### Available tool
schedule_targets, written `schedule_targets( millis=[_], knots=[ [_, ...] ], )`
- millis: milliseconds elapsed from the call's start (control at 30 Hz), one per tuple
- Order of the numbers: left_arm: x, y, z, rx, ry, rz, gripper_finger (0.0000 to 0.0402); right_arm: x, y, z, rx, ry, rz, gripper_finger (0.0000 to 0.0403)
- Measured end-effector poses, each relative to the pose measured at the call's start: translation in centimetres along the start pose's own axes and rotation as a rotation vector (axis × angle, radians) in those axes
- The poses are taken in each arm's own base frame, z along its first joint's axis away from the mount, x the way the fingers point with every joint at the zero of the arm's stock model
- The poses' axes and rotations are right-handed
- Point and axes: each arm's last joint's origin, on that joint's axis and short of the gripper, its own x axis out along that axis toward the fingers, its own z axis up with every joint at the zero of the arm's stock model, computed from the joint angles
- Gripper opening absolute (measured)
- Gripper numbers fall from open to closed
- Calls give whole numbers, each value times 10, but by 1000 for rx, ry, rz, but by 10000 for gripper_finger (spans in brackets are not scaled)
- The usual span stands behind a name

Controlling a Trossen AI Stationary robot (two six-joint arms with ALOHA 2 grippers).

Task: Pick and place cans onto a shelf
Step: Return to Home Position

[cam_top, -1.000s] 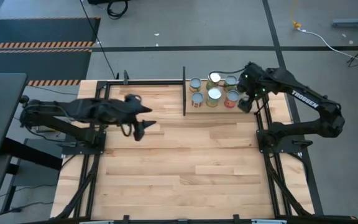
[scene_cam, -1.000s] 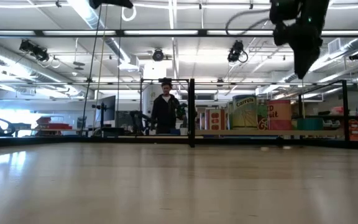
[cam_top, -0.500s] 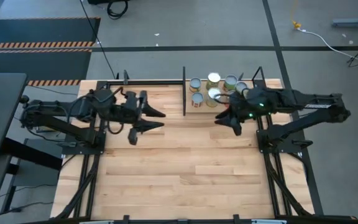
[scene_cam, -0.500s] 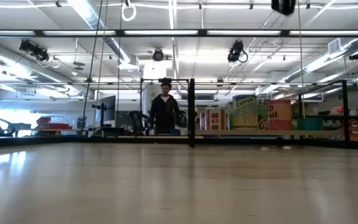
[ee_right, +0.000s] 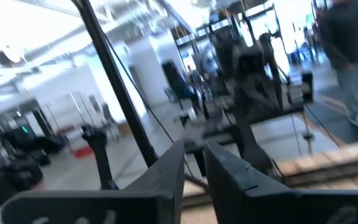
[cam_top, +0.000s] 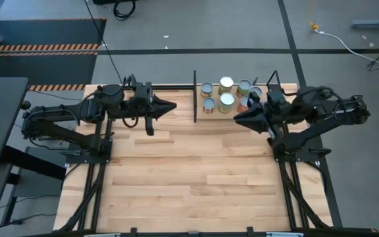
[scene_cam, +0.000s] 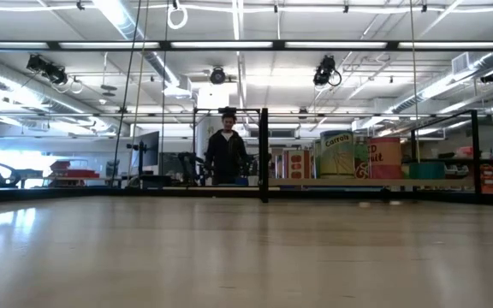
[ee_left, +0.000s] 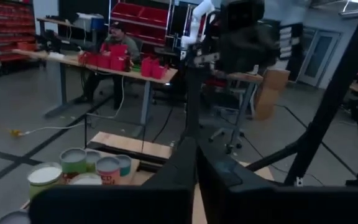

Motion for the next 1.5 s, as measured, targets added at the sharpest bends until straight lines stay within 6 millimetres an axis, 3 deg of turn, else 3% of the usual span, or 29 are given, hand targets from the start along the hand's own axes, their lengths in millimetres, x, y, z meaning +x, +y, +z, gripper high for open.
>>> schedule_targets(
  millis=[167,567,1067,1267,1500],
  knots=[
    [0,2,0,-31,-2,10,11,0,3,9,5,-93,35,86],
    [1,5,2,-112,-22,25,20,0,4,10,5,-104,40,87],
    [0,6,-13,40,145,5,23,0,4,10,4,-103,42,88],
    [-2,-2,-22,110,224,-33,19,0,3,12,-21,-130,41,87],
    [-4,-11,-25,170,240,-69,25,-2,-14,0,-94,-67,-27,87]
  ],
)
